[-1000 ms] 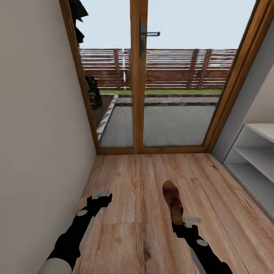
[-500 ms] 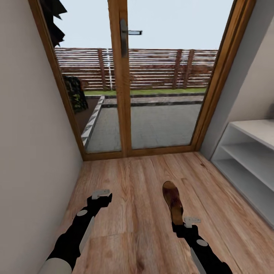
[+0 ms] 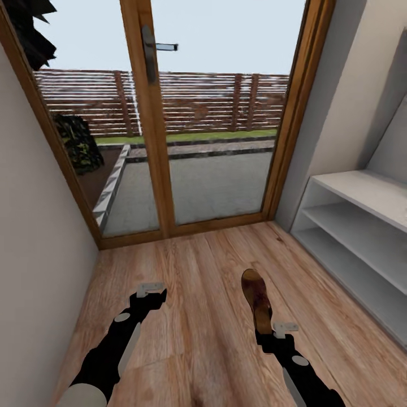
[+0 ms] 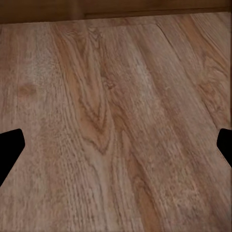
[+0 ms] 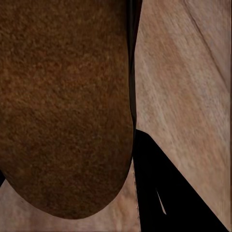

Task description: Pick up the two gym shoes and the two sandals from the corridor floor and place them onto the hallstand (shoe rack) in the corridor, making sure they are on the rack and not on the floor. Arrange them so the two gym shoes are next to each other and the two sandals are next to each other.

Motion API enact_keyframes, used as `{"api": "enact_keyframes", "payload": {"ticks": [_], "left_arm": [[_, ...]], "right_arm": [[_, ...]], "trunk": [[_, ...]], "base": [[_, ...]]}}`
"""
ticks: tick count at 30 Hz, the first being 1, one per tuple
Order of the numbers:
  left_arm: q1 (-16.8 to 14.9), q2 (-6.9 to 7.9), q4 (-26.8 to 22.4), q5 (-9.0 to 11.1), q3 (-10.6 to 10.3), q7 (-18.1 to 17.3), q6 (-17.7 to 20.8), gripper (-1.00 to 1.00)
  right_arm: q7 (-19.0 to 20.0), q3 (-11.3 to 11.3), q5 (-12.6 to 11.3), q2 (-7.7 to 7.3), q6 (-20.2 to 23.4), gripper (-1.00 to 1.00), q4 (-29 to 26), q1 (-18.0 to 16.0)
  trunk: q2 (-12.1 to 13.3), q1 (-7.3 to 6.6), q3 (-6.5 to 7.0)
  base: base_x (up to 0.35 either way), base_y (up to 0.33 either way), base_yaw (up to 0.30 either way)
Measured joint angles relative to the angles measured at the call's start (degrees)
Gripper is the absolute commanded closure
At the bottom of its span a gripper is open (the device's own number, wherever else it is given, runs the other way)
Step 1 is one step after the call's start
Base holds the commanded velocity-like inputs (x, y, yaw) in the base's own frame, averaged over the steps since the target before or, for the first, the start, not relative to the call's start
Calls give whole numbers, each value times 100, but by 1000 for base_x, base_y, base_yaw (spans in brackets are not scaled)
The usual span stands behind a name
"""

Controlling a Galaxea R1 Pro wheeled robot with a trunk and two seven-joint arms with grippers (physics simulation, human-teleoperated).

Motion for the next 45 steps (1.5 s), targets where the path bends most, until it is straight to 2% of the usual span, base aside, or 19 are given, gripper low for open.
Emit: {"api": "enact_keyframes", "payload": {"ticks": [22, 45], "left_arm": [[0, 0, 36, -5, -1, -2, -2, -100], [0, 0, 36, -5, -3, -2, -9, -100]], "right_arm": [[0, 0, -2, 0, 0, 100, 1, 0], [0, 0, -4, 0, 0, 100, 0, 0]], "trunk": [[0, 1, 39], [0, 2, 157]], "base": [[267, 150, -169], [100, 17, -222]]}}
